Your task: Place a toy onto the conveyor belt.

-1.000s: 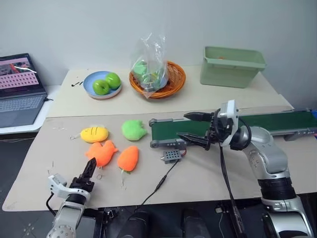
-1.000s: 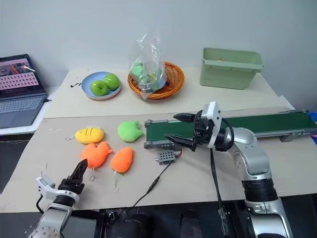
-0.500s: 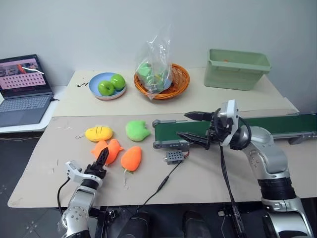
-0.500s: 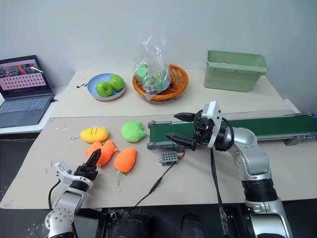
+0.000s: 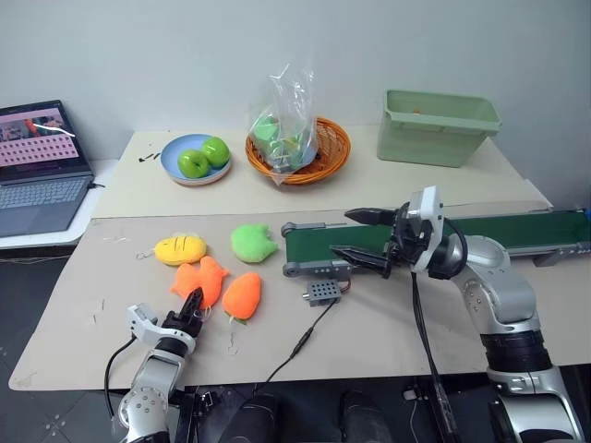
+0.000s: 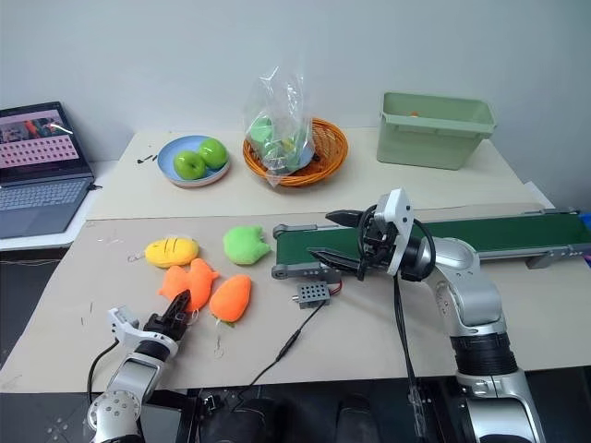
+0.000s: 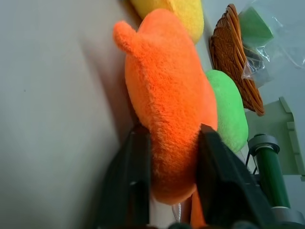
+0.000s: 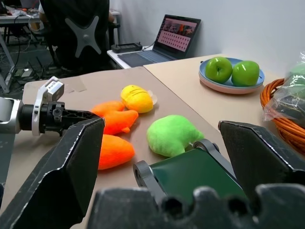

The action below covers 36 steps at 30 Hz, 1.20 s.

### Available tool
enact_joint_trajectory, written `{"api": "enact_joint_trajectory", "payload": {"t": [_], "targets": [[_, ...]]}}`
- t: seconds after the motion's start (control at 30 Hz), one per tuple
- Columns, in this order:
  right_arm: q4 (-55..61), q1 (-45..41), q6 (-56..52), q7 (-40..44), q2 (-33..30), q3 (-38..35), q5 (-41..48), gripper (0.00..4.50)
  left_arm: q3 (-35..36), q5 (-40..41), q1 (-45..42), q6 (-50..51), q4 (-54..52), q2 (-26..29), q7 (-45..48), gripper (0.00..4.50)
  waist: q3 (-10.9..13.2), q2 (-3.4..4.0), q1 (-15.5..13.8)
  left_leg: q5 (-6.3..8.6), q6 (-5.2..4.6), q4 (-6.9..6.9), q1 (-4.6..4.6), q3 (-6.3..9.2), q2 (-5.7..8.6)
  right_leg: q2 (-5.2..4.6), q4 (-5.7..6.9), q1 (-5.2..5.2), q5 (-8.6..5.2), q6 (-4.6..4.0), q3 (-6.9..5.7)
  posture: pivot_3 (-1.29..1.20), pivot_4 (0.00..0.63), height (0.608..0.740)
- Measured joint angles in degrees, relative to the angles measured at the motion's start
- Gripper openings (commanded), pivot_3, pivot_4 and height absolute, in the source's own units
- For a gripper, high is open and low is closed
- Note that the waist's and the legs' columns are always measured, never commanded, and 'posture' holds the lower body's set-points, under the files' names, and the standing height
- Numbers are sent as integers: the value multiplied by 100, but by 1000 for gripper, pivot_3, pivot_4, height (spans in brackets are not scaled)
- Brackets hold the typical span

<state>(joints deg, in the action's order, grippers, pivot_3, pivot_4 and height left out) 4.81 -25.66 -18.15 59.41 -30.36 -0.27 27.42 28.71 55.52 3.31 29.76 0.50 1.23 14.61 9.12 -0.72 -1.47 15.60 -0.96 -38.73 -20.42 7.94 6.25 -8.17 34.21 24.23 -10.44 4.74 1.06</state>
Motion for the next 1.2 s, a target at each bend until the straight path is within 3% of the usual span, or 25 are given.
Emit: {"api": "enact_joint_trajectory", "payload": {"t": [0.27, 0.43, 0.6, 0.73, 0.83, 0.93, 1.07, 1.2], "targets": [[-39, -2, 0, 17, 9, 28, -32, 4500, -151, -610, 124, -517, -309, -164, -504, 670, 3, -5, 32, 6, 10, 0, 0, -1, -22, 23, -8, -1, 4, -6, 2, 0, 150, 740], [-163, -24, 0, 78, 6, 30, -25, 4500, -949, -2177, 473, -862, -1551, 5, -1326, 670, 19, -32, 81, 13, 20, 1, -2, -11, -36, 48, -15, 5, 13, -21, 15, 0, 150, 740], [-305, -60, 0, 143, 12, 29, -25, 4500, -1614, -3610, 134, -1074, -2374, 402, -1850, 670, 23, -37, 66, 13, 22, 1, -2, -12, -44, 60, -15, 7, 21, -33, 19, 0, 150, 740], [-304, -59, 0, 124, 17, 24, -25, 4500, -2314, -5063, -523, -1292, -2435, 1379, -1870, 670, 24, -38, 72, 11, 27, 2, -2, -29, -42, 70, -13, 9, 23, -37, 18, 0, 150, 740], [-271, -37, 0, 73, 23, -14, -20, 4500, -3104, -6788, -1081, -1853, -1889, 2551, -1862, 670, 25, -36, 80, 10, 28, 16, 5, -33, -37, 73, -15, 13, 41, -68, 22, 0, 150, 740], [-183, -5, 0, 10, 65, -11, -19, 4500, -4059, -8423, -1706, -2624, -884, 3279, -1982, 670, 25, -36, 81, 10, 29, 29, 9, -27, -37, 73, -18, 17, 41, -67, 27, 0, 150, 740], [-113, 13, -1, -41, 84, -14, -13, 4500, -5151, -10025, -2295, -3853, 254, 3736, -2469, 670, 26, -36, 85, 11, 32, 53, 1, -29, -39, 72, -14, 50, 48, -78, 40, 0, 150, 740], [-68, 21, -1, -94, 82, -45, -9, 4500, -5656, -10748, -2638, -4804, 1185, 3891, -3035, 670, 25, -36, 107, -20, 87, 65, -51, -35, -44, 73, -9, 125, 53, -85, 49, 0, 150, 740]]}}
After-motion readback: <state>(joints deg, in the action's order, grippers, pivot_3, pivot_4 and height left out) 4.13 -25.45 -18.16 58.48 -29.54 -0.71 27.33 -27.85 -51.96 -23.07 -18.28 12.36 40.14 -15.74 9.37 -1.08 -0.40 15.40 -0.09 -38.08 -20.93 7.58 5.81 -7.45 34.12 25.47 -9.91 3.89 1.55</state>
